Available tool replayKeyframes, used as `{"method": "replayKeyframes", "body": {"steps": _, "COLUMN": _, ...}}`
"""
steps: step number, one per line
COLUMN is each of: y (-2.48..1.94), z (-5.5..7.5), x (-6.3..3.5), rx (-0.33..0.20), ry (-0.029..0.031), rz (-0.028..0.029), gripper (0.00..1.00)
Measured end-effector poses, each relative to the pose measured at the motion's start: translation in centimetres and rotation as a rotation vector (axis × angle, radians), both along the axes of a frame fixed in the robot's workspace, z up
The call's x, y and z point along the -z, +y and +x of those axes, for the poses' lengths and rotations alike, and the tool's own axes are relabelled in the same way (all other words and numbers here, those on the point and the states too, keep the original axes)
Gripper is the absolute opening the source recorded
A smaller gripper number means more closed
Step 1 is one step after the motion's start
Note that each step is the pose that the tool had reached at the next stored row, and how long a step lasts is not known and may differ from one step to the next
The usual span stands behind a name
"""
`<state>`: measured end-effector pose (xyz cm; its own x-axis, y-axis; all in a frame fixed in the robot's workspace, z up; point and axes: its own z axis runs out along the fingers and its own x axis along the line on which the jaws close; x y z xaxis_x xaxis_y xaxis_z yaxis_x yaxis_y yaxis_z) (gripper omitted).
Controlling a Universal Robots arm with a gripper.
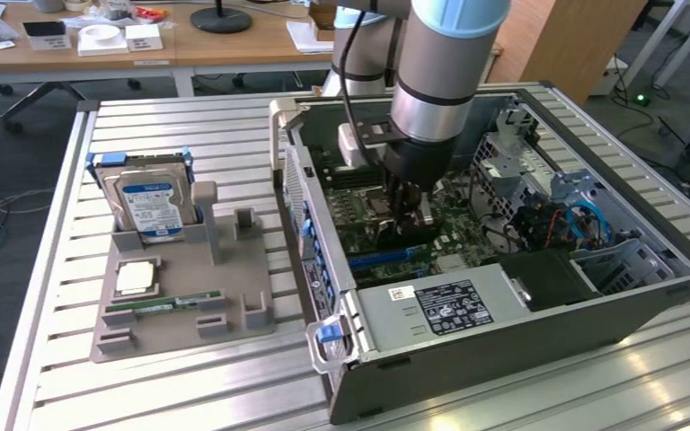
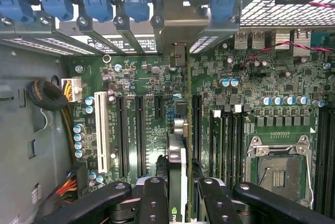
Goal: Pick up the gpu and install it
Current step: 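Insert the gpu into the slot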
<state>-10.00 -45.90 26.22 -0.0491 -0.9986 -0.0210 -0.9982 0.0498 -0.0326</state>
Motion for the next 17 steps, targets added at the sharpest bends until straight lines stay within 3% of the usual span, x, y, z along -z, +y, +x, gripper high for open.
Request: {"method": "replayKeyframes", "body": {"steps": 17, "y": 0.06, "z": -0.33, "x": 0.17, "rx": 0.000, "ry": 0.0001, "rz": -0.0001, "gripper": 0.27}}
